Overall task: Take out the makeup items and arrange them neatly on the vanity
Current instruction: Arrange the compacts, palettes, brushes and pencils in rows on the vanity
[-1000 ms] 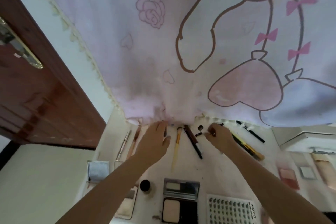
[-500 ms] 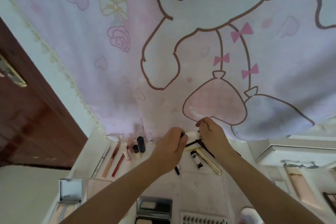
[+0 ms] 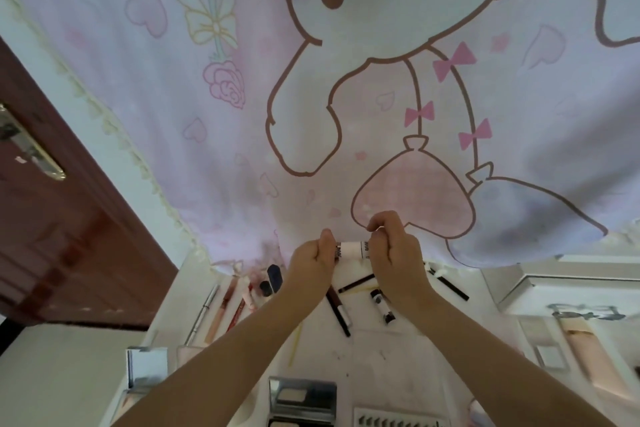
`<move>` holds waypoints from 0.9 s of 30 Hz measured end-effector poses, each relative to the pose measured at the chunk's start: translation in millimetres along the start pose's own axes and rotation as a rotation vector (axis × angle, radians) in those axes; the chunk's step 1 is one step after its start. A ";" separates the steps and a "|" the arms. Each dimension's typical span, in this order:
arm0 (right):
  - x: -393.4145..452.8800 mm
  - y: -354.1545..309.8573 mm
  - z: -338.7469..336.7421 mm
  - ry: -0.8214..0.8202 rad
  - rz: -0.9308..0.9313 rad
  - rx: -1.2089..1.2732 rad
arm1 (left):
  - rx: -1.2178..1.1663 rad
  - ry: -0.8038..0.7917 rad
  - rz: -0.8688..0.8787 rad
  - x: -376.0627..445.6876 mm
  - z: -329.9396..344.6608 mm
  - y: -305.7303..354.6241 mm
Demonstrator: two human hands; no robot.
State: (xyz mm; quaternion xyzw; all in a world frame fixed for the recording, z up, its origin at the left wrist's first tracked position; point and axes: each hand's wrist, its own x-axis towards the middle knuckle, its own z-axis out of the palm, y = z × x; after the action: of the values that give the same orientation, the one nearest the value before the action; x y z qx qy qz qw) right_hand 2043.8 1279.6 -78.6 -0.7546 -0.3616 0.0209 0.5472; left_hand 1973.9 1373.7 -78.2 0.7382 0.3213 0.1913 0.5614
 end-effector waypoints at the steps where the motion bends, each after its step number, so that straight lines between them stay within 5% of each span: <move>1: 2.0 0.5 -0.4 -0.006 0.012 0.036 | -0.008 -0.005 -0.032 0.2 -1.2 0.9; 6: 12.8 -0.8 -6.4 -0.280 0.241 0.131 | 0.067 -0.006 0.038 -5.0 -13.8 -0.2; 11: 10.0 -3.2 -22.6 -0.440 0.000 0.010 | -0.009 -0.061 -0.121 -6.4 -22.6 0.3; 18: 12.6 -5.8 -27.7 -0.515 0.154 0.048 | -0.038 -0.110 -0.141 -12.5 -27.0 0.1; 23: 5.5 -2.4 -26.6 -0.486 0.015 0.062 | -0.009 -0.091 -0.152 -14.6 -29.9 -4.5; 27: 6.6 -5.7 -23.1 -0.521 0.102 0.121 | -0.004 -0.100 -0.141 -14.7 -29.6 -3.2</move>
State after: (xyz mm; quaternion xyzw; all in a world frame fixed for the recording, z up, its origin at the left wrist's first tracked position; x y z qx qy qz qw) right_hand 2055.6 1265.5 -62.2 -0.7069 -0.4498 0.2637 0.4780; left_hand 1943.5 1385.0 -71.3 0.7212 0.3437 0.1147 0.5905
